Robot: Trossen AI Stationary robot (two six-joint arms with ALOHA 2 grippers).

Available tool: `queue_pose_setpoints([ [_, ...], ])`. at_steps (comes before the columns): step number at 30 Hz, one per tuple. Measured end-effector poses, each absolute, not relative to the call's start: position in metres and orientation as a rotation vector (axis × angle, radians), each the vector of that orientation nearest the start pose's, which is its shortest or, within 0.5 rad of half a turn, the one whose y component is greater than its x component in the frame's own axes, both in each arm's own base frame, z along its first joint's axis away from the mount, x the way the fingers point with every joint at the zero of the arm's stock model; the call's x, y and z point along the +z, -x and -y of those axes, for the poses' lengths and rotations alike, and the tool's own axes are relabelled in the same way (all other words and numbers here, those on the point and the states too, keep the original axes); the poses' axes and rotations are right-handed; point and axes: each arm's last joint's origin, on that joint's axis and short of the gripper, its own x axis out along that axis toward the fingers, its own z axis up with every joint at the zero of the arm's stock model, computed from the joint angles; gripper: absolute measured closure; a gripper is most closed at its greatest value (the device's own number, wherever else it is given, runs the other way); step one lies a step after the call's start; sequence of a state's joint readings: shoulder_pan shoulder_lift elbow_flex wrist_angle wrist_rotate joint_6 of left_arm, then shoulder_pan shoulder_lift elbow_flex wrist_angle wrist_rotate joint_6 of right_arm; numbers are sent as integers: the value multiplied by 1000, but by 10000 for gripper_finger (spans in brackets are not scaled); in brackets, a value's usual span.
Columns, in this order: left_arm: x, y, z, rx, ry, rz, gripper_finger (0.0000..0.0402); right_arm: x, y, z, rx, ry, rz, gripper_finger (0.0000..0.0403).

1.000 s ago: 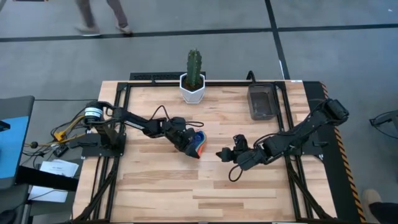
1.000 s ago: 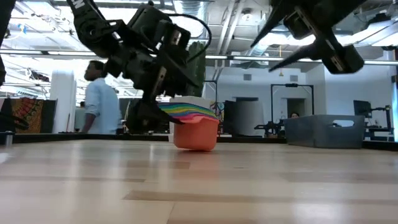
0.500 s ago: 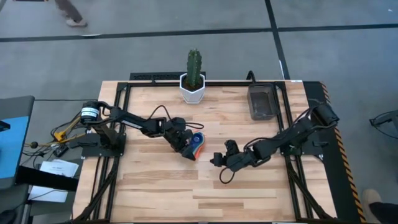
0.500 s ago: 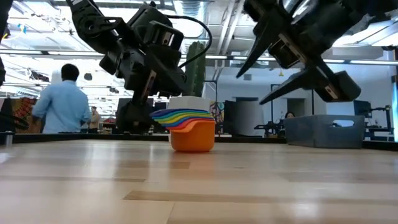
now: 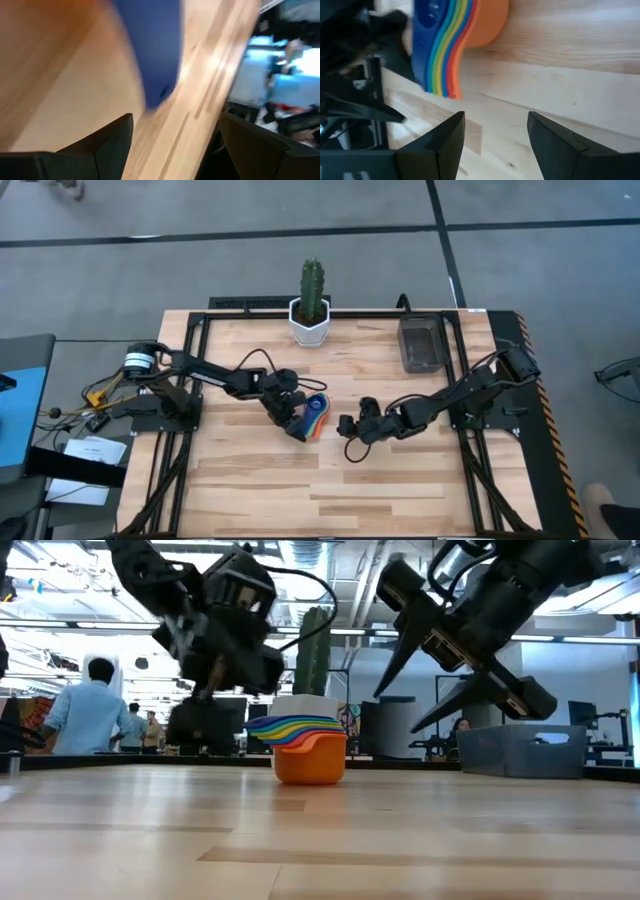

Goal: Nest measuring cups in basket
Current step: Put the stacked measuring cups into the black bin

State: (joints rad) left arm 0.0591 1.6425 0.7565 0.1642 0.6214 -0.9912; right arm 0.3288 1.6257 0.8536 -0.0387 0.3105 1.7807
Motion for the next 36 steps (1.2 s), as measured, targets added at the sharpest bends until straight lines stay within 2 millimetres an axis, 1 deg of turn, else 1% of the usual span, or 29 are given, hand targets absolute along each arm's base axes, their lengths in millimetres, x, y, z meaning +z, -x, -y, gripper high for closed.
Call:
queue_pose_setpoints([
  [4,174,-290,-5,-65,1092,-938,118,168,-302,-91,-672,-1440,-578,164],
  [7,192,-277,-10,41,998,-883,122,166,-302,-84,-706,-1448,-587,171],
  [10,204,-270,-14,123,912,-801,151,161,-308,-77,-719,-1467,-600,193],
  [13,206,-269,-16,171,865,-774,209,153,-315,-73,-738,-1454,-648,225],
  [19,197,-268,-13,188,785,-828,365,150,-341,-70,-704,-1435,-681,296],
  [20,194,-270,-12,195,763,-827,383,150,-346,-70,-701,-1430,-682,307],
  [21,191,-271,-11,210,746,-832,390,151,-351,-69,-692,-1427,-680,318],
  [24,178,-276,-10,242,729,-866,390,150,-363,-68,-673,-1422,-692,345],
  [29,165,-283,-10,271,732,-897,400,152,-373,-69,-692,-1402,-717,378],
  [33,164,-291,-9,227,750,-850,398,154,-376,-70,-697,-1390,-724,392],
  [36,166,-293,-8,207,753,-821,401,154,-376,-68,-701,-1389,-721,388],
])
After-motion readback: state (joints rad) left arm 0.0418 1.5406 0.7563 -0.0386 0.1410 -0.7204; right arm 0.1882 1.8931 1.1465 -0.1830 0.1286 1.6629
